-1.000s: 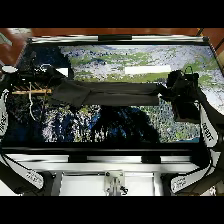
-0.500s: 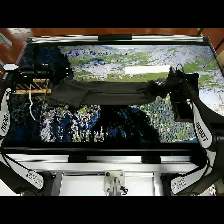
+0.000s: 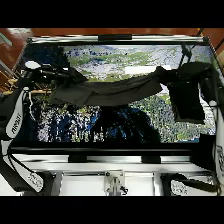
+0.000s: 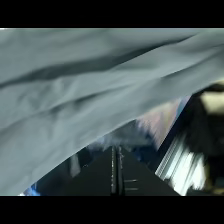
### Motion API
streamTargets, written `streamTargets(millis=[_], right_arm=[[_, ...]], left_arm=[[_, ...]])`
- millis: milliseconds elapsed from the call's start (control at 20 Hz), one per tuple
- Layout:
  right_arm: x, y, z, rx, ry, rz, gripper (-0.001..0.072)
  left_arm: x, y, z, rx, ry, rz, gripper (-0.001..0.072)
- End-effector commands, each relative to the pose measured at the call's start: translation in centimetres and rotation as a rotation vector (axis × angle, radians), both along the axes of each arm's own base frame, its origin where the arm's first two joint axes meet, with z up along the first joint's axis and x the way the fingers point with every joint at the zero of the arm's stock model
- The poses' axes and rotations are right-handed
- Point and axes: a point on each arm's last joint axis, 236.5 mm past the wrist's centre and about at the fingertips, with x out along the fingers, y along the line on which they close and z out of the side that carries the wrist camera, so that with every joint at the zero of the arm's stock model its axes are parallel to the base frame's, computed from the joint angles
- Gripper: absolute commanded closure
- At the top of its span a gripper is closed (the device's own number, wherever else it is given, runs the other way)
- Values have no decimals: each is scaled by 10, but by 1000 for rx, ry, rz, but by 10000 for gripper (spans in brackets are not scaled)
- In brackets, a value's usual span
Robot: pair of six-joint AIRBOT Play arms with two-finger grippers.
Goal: Fold the shirts.
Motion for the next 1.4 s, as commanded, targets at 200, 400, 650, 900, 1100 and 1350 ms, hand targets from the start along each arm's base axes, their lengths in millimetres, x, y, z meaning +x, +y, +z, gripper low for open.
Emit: streamTargets(millis=[200,400,650,900,1100,1350], right_arm=[[-92,-1,71,-37,43,24,626],[-119,-3,107,-25,-13,-8,626],[-134,-1,124,-10,-45,-14,626],[-143,10,136,37,-62,9,626],[-157,12,157,65,-112,-5,626],[-156,0,154,21,-114,-40,626]], left_arm=[[-50,-87,-23,106,37,-160,667],[-78,-113,-24,113,41,-255,668],[-95,-149,-24,113,69,-258,668],[-120,-220,-50,122,124,-212,668],[-135,-263,-72,106,167,-163,668],[-129,-246,-53,82,147,-198,670]])
